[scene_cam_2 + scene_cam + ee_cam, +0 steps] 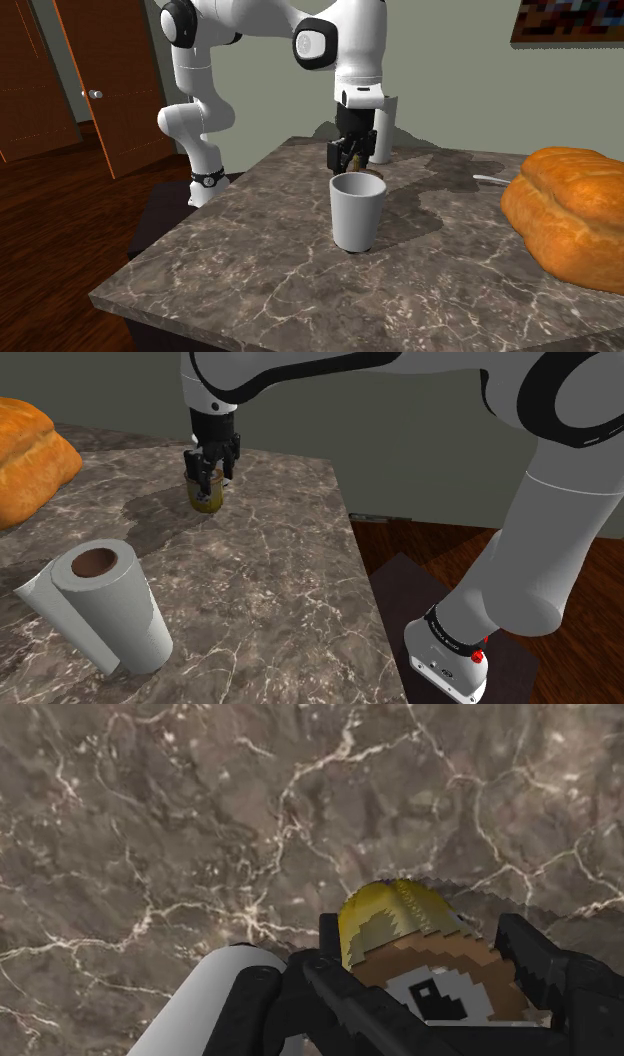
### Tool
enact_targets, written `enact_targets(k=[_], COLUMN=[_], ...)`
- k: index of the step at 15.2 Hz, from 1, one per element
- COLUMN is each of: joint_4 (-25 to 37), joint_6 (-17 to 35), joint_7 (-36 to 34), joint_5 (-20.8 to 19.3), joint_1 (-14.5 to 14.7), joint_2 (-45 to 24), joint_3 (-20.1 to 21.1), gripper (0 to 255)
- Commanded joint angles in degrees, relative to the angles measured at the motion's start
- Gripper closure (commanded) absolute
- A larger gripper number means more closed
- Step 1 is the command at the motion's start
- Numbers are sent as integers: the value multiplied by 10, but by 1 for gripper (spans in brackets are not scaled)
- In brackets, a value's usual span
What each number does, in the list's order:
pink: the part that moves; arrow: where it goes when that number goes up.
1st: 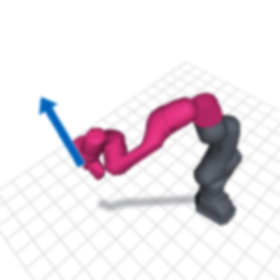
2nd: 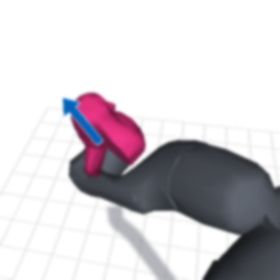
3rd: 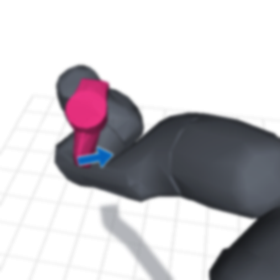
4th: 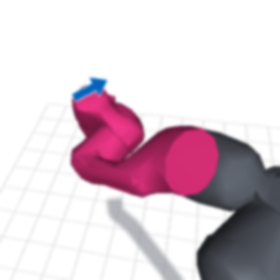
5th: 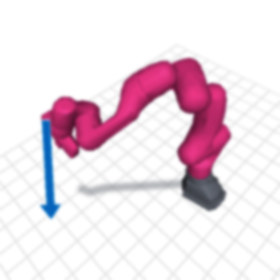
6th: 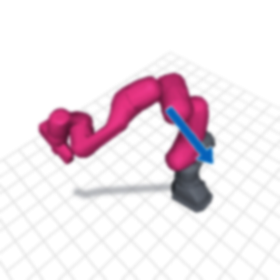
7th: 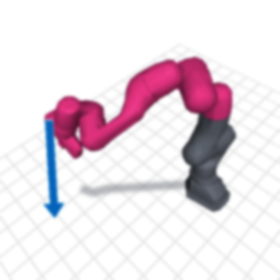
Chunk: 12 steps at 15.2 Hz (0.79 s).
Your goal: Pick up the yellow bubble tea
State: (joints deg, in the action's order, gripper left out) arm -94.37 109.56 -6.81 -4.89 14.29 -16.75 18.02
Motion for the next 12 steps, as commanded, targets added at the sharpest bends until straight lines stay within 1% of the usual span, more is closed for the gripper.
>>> enact_targets(k=[1, 9, 12], joint_4=[-1, -1, 17], joint_6=[1, 1, -20], joint_7=[0, 0, 1], joint_5=[0, 0, 2], joint_1=[0, 0, 0], joint_2=[0, -1, 4], joint_3=[0, 0, 1], gripper=[255, 255, 255])
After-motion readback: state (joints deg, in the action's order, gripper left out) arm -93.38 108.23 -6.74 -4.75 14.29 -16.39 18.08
